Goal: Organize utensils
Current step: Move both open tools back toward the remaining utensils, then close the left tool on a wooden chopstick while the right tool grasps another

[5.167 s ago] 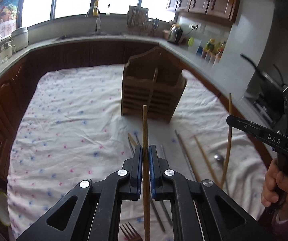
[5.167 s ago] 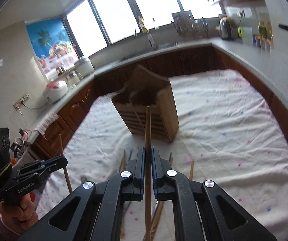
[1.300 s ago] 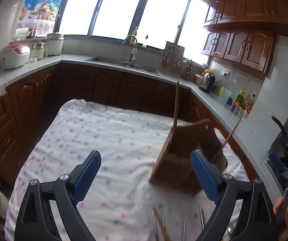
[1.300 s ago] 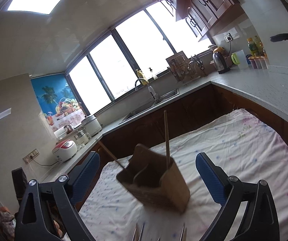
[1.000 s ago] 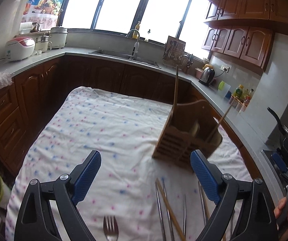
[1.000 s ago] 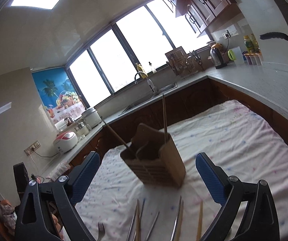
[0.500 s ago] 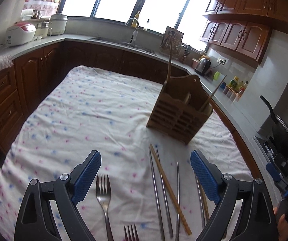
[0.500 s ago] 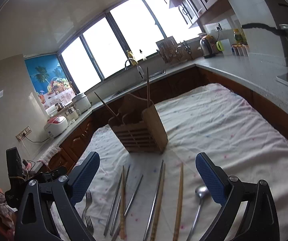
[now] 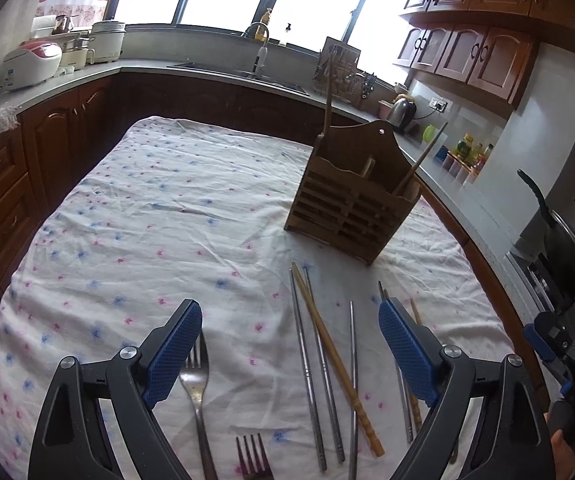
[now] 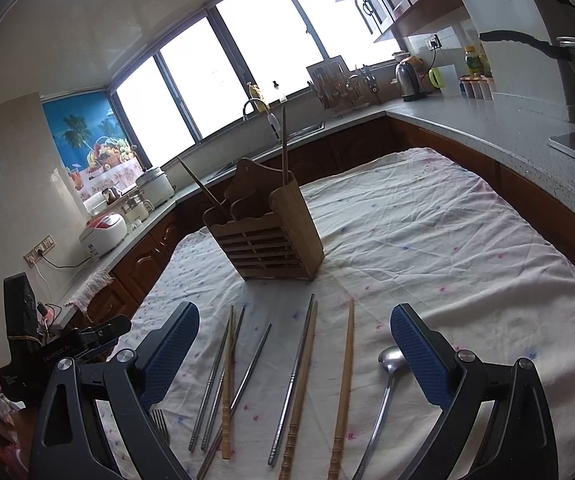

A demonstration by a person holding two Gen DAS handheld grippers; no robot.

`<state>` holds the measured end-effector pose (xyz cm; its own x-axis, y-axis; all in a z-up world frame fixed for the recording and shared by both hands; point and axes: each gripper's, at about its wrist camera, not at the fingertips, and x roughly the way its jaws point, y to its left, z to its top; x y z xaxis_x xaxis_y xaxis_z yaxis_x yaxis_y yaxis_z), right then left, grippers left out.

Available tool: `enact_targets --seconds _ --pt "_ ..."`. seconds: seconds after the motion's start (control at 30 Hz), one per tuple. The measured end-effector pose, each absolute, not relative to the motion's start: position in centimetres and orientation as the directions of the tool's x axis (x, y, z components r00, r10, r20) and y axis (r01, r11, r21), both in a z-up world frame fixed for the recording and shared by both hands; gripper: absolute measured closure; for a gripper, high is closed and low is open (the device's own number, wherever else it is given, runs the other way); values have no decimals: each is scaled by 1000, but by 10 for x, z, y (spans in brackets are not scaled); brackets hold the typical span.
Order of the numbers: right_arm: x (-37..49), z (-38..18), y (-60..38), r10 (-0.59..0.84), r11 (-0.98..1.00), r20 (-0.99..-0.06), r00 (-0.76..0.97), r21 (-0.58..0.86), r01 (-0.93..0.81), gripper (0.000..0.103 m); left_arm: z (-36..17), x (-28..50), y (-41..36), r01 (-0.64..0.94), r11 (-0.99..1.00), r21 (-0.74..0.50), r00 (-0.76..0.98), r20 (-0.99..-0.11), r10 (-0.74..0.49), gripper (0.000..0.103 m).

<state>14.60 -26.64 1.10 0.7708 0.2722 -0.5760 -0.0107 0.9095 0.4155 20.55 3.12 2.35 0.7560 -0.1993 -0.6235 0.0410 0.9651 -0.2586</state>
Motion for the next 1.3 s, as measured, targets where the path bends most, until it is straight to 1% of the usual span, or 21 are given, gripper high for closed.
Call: enact_targets --seconds 0.1,0.2,0.27,0.33,0.4,0.43,0.53,0.6,0.63,0.7,0.73,0.77,0.87,1.0,1.1,1.3 --pt "150 8 -267 270 914 -591 760 406 -10 5 21 211 27 49 964 -260 751 -627 -208 15" --pt "156 2 -266 269 918 -610 745 397 -7 6 16 217 23 57 963 -262 739 -638 -217 19" --pt "160 -1 -265 266 921 -623 736 389 -4 7 14 223 19 60 962 -265 730 -646 -223 26" --pt "165 -5 -264 261 926 -636 726 377 -3 11 11 231 16 63 962 -267 722 -653 -229 30" --pt "171 -10 -263 260 930 -657 708 367 -1 21 7 239 14 64 961 -268 713 -661 -232 34" --pt "174 -13 -263 260 931 -667 698 364 2 23 6 242 12 65 961 -269 709 -666 -234 37" --pt "183 -23 -262 251 938 -700 668 347 11 34 0 259 5 76 960 -268 685 -686 -246 45" --pt "190 -30 -261 249 941 -721 647 339 16 47 -5 271 -2 92 963 -252 666 -704 -248 51" --pt "193 -34 -261 250 942 -730 636 336 16 49 -7 277 -5 97 965 -244 657 -713 -246 54" --pt "199 -41 -259 254 943 -747 615 332 14 57 -13 289 -11 111 966 -233 633 -733 -249 61" --pt "201 -44 -258 263 942 -751 606 337 9 60 -18 296 -15 120 966 -229 614 -747 -254 66" --pt "204 -46 -256 271 940 -755 598 340 4 64 -21 302 -19 125 966 -226 601 -758 -255 68" --pt "213 -54 -247 300 937 -767 568 349 -23 68 -31 317 -27 129 967 -219 572 -781 -253 72" --pt "224 -67 -236 319 935 -788 527 351 -42 76 -45 335 -33 125 968 -218 536 -807 -250 74" --pt "231 -77 -230 323 937 -807 495 347 -47 82 -54 347 -36 114 972 -207 534 -812 -236 78" --pt "239 -94 -218 296 953 -855 425 294 -74 91 -72 361 -40 129 970 -205 486 -840 -242 87"
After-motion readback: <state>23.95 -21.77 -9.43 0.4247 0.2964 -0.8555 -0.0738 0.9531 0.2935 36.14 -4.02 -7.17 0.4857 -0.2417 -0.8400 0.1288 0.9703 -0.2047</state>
